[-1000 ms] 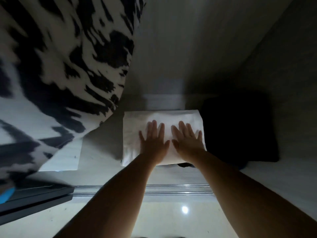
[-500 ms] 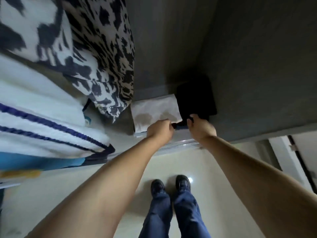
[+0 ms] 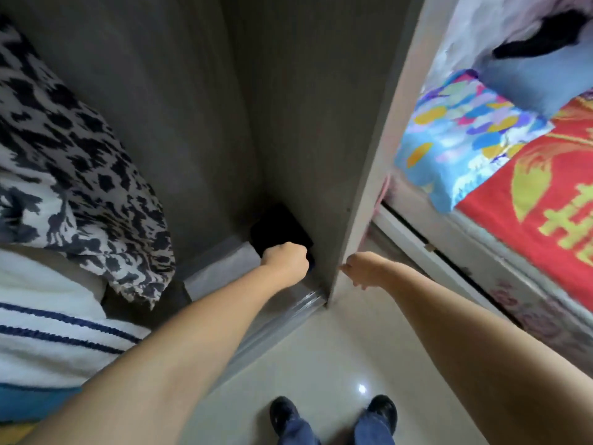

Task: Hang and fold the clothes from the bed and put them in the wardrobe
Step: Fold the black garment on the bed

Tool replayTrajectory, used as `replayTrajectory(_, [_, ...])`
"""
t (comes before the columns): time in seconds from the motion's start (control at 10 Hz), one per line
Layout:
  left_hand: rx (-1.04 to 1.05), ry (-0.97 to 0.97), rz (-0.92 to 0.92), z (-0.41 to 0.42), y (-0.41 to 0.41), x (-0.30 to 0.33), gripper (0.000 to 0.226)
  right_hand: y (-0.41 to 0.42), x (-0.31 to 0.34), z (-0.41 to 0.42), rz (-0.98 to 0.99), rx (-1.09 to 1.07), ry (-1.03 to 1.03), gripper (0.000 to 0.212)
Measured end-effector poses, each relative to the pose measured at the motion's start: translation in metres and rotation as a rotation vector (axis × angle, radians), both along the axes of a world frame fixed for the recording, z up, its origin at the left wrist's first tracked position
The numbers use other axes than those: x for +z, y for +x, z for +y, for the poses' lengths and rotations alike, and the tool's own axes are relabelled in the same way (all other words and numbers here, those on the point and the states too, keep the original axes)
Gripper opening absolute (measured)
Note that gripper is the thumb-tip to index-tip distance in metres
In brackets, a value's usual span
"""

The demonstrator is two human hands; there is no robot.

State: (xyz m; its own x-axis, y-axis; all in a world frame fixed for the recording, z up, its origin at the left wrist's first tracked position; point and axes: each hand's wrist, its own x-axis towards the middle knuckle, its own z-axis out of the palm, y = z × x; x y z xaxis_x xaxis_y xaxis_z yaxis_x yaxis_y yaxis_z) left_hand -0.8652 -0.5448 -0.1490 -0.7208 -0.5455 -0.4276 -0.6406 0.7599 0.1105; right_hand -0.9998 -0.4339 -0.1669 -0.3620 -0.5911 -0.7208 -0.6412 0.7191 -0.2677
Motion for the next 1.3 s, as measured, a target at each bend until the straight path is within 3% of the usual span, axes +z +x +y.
replayTrajectory(0.1, [-0.134,-0.039,-0.041,0.037,-0.051,0.022,0.027,-0.045,0.029,0.049,0.059,-0.116,-0.033,0.037])
replayTrajectory(0.6, [-0.468,-0.099,0.322,0.267,-0.336,0.133,0.032,-0.251,0.155,0.336,0.247,-0.628,-0.182,0.032])
replayTrajectory(0.8, [-0.534,-0.097,0.388,0.304,-0.397,0.145,0.027,-0.296,0.171,0.367,0.257,-0.691,-0.245,0.034])
replayTrajectory(1.0, [-0.598,-0.113,0.375,0.306,-0.461,0.136,0.031,-0.35,0.157,0.373,0.3,-0.686,-0.229,0.017])
replayTrajectory(1.3, [-0.635,-0.102,0.43,0.286,-0.588,0.141,0.032,-0.467,0.164,0.374,0.3,-0.745,-0.16,0.037])
